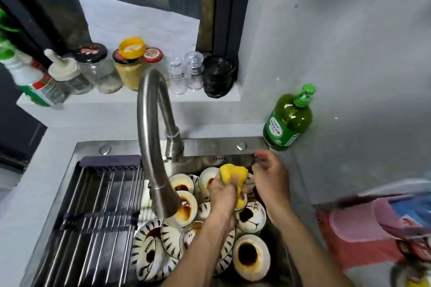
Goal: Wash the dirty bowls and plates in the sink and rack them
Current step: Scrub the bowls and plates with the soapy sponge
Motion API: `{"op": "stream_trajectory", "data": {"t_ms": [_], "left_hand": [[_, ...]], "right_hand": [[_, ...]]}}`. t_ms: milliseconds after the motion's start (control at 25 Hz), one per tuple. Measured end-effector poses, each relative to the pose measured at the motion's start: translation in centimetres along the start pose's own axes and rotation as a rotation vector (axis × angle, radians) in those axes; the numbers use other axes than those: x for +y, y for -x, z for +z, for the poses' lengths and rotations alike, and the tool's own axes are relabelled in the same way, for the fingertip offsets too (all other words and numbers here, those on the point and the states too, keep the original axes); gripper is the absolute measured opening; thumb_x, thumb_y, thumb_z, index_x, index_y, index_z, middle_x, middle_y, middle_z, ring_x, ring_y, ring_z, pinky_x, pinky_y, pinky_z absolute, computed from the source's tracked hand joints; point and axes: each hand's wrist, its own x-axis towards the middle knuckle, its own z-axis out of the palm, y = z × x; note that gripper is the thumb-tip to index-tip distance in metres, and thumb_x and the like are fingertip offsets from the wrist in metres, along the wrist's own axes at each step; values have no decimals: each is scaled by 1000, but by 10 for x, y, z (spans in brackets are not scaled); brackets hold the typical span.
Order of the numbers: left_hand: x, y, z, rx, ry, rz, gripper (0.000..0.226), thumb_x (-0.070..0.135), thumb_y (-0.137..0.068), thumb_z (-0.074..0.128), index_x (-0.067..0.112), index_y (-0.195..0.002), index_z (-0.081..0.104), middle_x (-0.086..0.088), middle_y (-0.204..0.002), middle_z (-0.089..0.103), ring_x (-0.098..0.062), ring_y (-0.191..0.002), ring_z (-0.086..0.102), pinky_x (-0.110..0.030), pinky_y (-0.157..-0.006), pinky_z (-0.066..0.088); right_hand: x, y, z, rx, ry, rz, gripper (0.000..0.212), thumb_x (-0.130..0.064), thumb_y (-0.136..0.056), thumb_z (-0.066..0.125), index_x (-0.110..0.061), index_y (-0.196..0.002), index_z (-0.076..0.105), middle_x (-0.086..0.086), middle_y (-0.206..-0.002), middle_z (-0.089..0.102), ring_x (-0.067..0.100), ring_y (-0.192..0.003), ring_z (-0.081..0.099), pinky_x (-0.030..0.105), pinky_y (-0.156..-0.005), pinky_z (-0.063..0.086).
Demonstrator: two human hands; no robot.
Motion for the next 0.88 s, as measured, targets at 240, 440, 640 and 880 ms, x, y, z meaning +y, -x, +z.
{"op": "stream_trajectory", "data": {"t_ms": [240,440,640,880], "left_hand": [[60,-47,143,-115,-7,37,27,29,-103,50,9,-90,61,-8,-63,65,-24,-60,62,-32,-60,52],[91,-62,201,-239,370,-150,32,21,-99,50,6,-125,59,-19,-108,68,-31,-91,66,-39,-74,55],[86,-76,217,-220,450,-199,47,41,-103,42,5,-130,56,-18,-112,68,-29,-88,67,-36,-59,56],[68,-78,191,-123,372,-104,47,44,-101,48,22,-143,47,-12,-130,63,-31,-112,65,-45,-84,58]], "right_hand": [[-52,-154,-80,453,22,-265,33,-26,-89,56,-13,-119,57,9,-120,60,31,-108,57,41,-92,45],[-49,-223,-95,42,170,-183,46,-45,-88,30,-16,-92,66,14,-105,69,34,-101,61,42,-87,48],[-30,-234,-95,33,341,-321,39,-34,-98,26,-10,-91,56,23,-99,63,37,-94,59,43,-79,45],[-29,-231,-93,3,311,-282,34,-37,-102,28,-11,-103,51,25,-114,57,39,-111,53,42,-93,40]]}}
